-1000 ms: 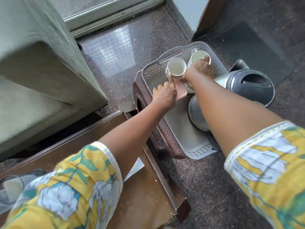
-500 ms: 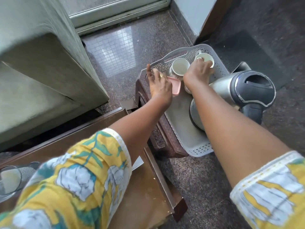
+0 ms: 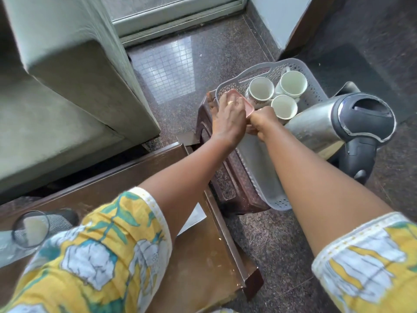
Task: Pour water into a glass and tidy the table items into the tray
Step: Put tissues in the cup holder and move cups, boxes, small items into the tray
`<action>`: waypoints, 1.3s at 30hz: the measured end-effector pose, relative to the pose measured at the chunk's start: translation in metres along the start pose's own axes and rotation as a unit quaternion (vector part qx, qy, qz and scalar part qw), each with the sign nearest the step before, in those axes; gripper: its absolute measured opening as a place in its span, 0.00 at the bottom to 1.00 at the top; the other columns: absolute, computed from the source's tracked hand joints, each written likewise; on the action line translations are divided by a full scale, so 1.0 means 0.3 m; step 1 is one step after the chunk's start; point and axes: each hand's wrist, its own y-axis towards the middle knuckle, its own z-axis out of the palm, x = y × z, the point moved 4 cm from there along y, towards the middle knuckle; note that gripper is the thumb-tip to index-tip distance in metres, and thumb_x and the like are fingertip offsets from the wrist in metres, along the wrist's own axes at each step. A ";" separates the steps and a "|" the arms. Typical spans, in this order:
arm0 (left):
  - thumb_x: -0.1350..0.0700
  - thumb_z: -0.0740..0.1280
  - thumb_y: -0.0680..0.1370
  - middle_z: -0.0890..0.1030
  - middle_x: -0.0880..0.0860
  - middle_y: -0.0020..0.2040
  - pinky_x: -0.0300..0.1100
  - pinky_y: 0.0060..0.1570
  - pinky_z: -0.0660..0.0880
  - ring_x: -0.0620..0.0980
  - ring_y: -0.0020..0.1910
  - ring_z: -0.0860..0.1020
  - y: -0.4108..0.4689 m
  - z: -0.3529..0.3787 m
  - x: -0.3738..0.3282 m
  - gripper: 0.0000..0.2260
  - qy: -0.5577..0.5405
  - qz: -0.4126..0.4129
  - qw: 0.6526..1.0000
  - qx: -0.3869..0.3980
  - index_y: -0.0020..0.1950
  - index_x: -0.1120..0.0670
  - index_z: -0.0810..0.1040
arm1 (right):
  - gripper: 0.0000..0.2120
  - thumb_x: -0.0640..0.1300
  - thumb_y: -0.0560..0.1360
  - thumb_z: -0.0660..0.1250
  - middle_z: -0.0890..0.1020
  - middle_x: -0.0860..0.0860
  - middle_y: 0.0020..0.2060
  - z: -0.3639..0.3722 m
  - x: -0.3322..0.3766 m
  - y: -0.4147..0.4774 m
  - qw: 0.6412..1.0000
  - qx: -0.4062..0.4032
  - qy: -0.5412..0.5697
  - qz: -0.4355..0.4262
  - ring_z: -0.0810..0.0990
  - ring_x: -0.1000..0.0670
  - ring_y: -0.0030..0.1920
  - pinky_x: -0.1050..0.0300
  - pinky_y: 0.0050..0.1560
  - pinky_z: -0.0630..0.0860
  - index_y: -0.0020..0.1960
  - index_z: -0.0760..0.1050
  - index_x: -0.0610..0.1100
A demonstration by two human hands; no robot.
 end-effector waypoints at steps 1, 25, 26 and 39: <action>0.60 0.61 0.77 0.67 0.55 0.71 0.62 0.69 0.35 0.56 0.74 0.56 -0.023 -0.006 0.005 0.20 -0.016 0.007 1.000 -0.015 0.69 0.59 0.65 | 0.12 0.26 0.71 0.60 0.73 0.44 0.24 0.004 -0.003 -0.002 1.000 -0.001 0.011 0.000 0.69 0.54 0.13 0.68 0.18 0.65 0.34 0.72 0.40; 0.66 0.61 0.70 0.82 0.55 0.52 0.55 0.68 0.63 0.56 0.53 0.78 -1.162 -0.109 0.970 0.20 -0.113 -0.241 0.948 -0.177 0.61 0.58 0.76 | 0.04 0.32 0.68 0.70 0.79 0.37 0.35 0.958 -0.435 -0.946 0.807 -0.067 -0.343 -0.476 0.78 0.36 0.37 0.48 0.37 0.77 0.43 0.80 0.34; 0.66 0.61 0.69 0.83 0.55 0.50 0.53 0.65 0.67 0.56 0.51 0.79 -1.227 -0.114 1.022 0.18 -0.114 -0.243 0.944 -0.193 0.57 0.58 0.79 | 0.05 0.31 0.66 0.71 0.79 0.38 0.33 1.003 -0.476 -0.995 0.795 -0.045 -0.350 -0.494 0.78 0.37 0.35 0.49 0.35 0.77 0.41 0.79 0.35; 0.69 0.59 0.66 0.77 0.61 0.43 0.53 0.45 0.70 0.62 0.44 0.74 -1.879 -0.169 1.672 0.14 -0.040 -0.416 0.890 -0.182 0.48 0.59 0.75 | 0.30 0.57 0.72 0.66 0.72 0.43 0.60 1.496 -0.975 -1.441 0.555 0.404 -0.590 -0.425 0.71 0.40 0.59 0.46 0.60 0.71 0.68 0.66 0.42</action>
